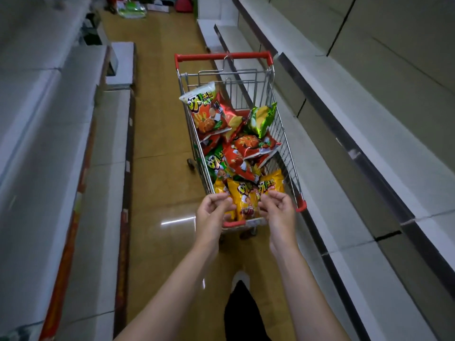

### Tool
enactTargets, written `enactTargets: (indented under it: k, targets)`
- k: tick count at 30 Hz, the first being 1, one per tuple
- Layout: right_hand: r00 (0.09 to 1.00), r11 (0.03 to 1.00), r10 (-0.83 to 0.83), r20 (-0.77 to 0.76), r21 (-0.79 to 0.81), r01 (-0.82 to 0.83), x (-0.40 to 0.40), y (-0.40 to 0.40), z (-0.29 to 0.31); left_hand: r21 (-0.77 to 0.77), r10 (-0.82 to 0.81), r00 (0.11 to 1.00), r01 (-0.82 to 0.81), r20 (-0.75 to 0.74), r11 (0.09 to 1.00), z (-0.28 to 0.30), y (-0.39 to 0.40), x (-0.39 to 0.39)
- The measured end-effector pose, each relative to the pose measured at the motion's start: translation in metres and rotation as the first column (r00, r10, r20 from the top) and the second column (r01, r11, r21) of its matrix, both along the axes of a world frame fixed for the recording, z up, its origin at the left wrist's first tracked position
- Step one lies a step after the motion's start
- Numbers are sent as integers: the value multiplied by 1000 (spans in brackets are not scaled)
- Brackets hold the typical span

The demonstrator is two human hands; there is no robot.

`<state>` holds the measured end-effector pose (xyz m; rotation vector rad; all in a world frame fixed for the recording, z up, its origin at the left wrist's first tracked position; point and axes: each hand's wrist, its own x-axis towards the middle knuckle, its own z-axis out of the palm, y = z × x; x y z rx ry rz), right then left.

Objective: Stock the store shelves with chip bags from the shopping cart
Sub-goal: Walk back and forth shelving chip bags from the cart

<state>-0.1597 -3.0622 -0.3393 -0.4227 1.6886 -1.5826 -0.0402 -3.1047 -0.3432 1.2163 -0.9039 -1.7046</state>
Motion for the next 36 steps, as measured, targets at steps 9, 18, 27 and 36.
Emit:
enactTargets:
  k: [9,18,27,36]
  targets:
    - [994,994,104,-15,-26,-105,-91,-139,-2,-11,51,999,-51,7,999,15,-128,-98]
    - [968,971,240,-68,33,-238,-97,-282,-17,8,144,985,-145,91,989,-1,-247,-93]
    - [919,921,370,-139,188,-342,-75,-416,-55,108,84,992,-93,92,990,-27,-374,-73]
    - [836,792,534,-126,420,-443,-65,-476,-87,154,48,984,-75,173,985,-58,-430,-52]
